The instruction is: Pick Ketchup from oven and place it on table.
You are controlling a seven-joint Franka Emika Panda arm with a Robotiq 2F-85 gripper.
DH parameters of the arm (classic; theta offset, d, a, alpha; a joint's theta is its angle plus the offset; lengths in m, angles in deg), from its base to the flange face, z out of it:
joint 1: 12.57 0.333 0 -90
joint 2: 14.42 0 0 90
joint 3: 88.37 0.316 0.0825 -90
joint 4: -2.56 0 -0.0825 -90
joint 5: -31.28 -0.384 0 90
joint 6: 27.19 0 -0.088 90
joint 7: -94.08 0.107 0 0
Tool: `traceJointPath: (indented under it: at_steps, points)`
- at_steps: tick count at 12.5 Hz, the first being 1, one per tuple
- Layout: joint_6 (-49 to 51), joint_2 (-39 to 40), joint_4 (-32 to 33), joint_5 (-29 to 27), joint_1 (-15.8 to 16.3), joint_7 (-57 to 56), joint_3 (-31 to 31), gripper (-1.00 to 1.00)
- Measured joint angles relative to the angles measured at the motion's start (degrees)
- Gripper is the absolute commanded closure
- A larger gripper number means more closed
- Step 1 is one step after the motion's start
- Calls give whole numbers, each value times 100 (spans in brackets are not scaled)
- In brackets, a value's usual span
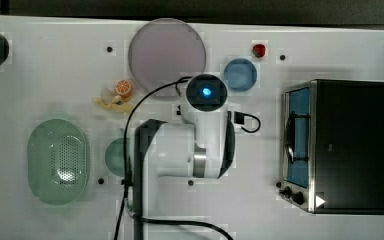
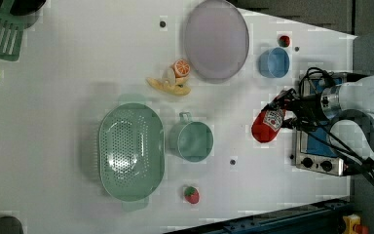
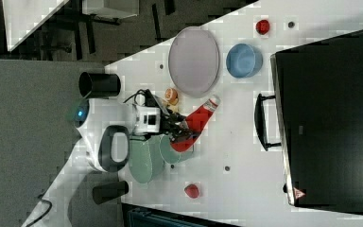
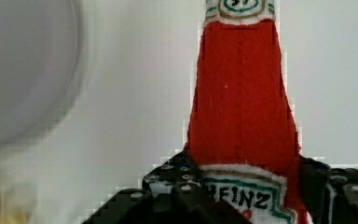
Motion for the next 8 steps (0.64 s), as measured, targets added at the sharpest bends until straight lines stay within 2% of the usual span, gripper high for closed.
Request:
traceJointPath:
  at_steps: [4,6,7,8]
  points:
    - [-1265,839,90,-7,-222,-14,-104,-24]
    - [-1583,1404,22,137,-227,-14,-113,-61]
    - [-1698,1645,45,18,-201,-14,-115,-100]
    - [-1740,1740,168,81,-211,-7,-64,-100]
